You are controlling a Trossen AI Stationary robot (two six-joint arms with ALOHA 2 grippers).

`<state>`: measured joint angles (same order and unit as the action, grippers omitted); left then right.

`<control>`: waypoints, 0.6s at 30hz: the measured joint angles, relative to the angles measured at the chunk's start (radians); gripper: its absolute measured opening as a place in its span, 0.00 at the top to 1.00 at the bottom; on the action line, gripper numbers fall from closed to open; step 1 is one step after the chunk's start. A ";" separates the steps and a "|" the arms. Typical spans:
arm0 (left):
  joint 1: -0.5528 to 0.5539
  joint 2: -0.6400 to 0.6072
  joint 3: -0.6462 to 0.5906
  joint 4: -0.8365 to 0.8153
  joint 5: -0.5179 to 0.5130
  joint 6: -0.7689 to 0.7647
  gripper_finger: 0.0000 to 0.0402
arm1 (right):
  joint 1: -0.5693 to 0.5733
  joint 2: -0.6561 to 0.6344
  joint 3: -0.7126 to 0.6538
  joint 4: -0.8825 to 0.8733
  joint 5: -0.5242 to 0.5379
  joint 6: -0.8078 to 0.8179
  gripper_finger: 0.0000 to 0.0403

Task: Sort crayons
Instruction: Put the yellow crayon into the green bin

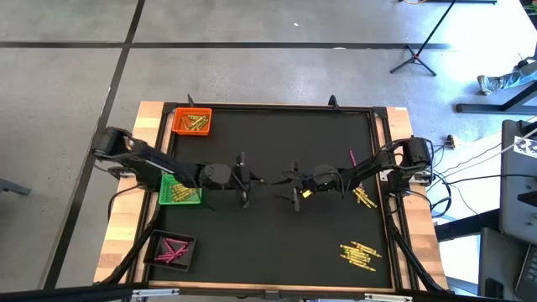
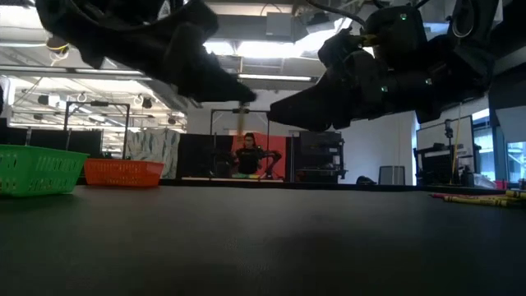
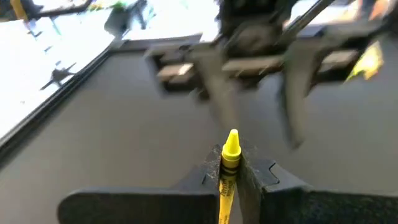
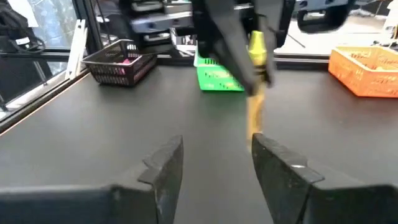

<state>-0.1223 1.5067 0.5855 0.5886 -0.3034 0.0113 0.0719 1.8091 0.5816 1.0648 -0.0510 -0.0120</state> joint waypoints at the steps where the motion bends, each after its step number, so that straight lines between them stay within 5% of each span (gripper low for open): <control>1: 0.005 -0.037 0.000 -0.071 -0.023 0.000 0.98 | 0.000 0.000 0.000 0.000 0.004 0.000 0.53; 8: 0.076 -0.258 0.000 -0.482 -0.134 -0.017 0.98 | 0.000 0.002 0.000 -0.030 0.007 0.000 0.52; 18: 0.299 -0.423 0.000 -0.755 -0.153 -0.034 0.97 | 0.000 0.002 0.000 -0.038 0.017 0.000 0.52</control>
<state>0.1771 1.0839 0.5855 -0.1663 -0.4569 -0.0223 0.0719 1.8111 0.5812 1.0264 -0.0338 -0.0120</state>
